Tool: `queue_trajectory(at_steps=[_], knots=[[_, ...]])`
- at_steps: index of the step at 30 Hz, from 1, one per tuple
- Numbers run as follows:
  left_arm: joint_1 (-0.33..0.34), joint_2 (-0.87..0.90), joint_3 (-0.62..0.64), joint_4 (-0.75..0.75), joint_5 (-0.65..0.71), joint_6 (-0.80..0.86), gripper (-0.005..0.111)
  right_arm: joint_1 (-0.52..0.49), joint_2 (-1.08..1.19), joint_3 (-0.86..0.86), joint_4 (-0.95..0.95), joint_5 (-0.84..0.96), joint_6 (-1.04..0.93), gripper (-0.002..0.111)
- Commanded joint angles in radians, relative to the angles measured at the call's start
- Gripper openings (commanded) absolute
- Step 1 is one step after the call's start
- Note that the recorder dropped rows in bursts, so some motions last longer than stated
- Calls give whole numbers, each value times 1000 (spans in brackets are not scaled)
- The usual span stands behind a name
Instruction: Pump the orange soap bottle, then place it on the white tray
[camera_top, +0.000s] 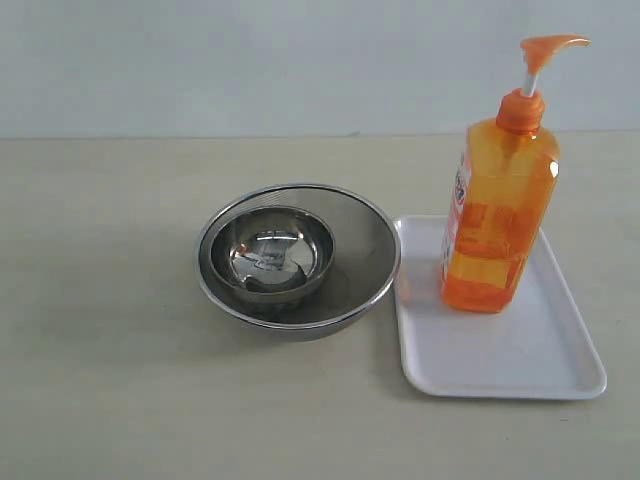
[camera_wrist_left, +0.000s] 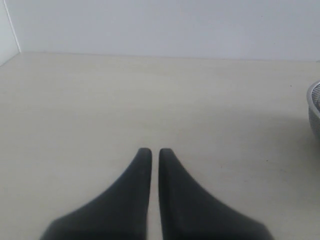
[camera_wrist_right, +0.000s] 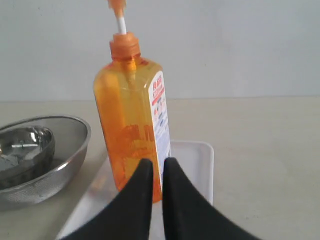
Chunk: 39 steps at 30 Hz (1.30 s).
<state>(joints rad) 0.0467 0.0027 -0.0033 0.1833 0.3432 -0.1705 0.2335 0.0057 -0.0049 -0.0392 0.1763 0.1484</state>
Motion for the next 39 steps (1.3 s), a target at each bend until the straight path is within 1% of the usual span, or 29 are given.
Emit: queue_trajectory(at_steps=[1,3,4,5,11,16,39], knots=[[2,-3,3,-3,-2,2,5,-4,-6,5,-25,46,-16,3],[2,-3,3,-3,-2,2,5,-4,-6,5,-25,110,-18,3],[2,-3,3,-3,-2,2,5,-4,-6,5,-25,172,-28,3],[2,-3,3,-3,-2,2,5,-4,-6,5,-25,187,-32,3],[2,-3,3,-3,-2,2,5,-11,-6,5,-25,187,-32,3],[2,-3,3,-3,-2,2,5,-91,-6,5,-19,193,-15,3],[2,-3,3,-3,-2,2,5,-91,-6,5,-19,193,-15,3]])
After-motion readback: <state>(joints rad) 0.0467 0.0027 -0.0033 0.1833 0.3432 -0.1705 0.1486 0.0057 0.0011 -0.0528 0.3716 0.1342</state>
